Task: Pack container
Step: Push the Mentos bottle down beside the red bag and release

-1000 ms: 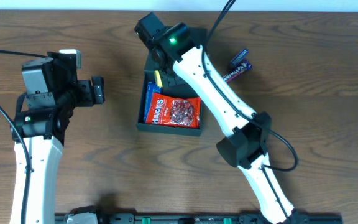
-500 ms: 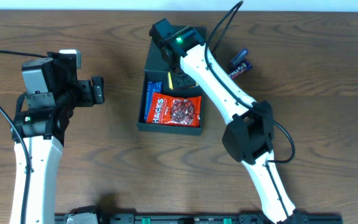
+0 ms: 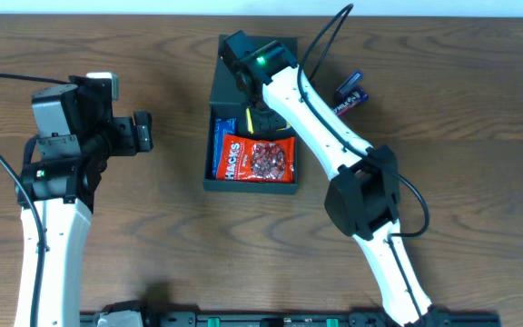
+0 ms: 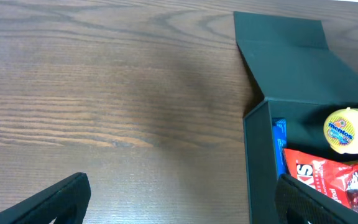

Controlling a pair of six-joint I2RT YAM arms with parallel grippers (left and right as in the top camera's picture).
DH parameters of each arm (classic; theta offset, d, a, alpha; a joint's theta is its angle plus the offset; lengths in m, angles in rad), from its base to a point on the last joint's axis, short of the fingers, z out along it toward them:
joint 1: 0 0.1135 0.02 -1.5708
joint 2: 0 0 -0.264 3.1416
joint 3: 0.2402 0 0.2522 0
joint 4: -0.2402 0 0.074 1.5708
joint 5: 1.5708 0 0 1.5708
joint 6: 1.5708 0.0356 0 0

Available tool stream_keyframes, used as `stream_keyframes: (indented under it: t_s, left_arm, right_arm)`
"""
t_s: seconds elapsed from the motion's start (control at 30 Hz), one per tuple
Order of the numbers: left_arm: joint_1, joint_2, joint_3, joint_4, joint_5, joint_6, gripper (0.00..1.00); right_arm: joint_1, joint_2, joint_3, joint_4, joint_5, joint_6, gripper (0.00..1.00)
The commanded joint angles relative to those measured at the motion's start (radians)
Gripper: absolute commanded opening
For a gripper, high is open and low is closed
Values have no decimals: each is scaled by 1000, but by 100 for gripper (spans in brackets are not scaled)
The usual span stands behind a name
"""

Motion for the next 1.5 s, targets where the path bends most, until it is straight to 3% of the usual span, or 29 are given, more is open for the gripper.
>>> stream_keyframes:
  t_s: [0.0,0.07,0.4,0.6,0.7,0.83,0.87,0.93,1.0,1.1,1.2,1.47]
  left_arm:
    - [4,-10,29,0,-6,-5,95]
    - [4,-10,29,0,-6,-5,95]
    - [4,-10,29,0,-6,-5,95]
    - [4,-10,29,0,-6,-5,95]
    - [4,-10,29,0,-6,-5,95]
    - [4,-10,29,-1,-6,-5,95]
    - [4,-10,29,-1,-6,-5,96]
    - [4,-10,29,-1,-6,-5,95]
    - [4,-10,29,-1,-6,-5,95]
    - [4,-10,29,0,-6,-5,95]
    - [4,-10,29,-1,-6,-5,95]
    - [4,-10,29,-3,-6,-5,95]
  right_arm:
    - [-9,-7,-1,-5,29,16,12]
    - [-8,-6,-1,-5,29,13,31]
    - [-7,-7,-1,-4,29,-18,88]
    - [-7,-7,-1,-5,29,-47,93]
    - [-7,-8,0,-5,29,-48,89]
    - [-7,-25,1,-4,21,-113,74]
    - [-7,-34,1,-4,16,-155,63]
    - [-7,-55,1,-4,8,-266,16]
    - [-7,-75,1,14,-1,-391,2]
    - [0,-84,0,97,-1,-652,2]
    - [12,-73,0,160,-13,-808,2]
    - [47,-27,-2,179,-87,-893,2]
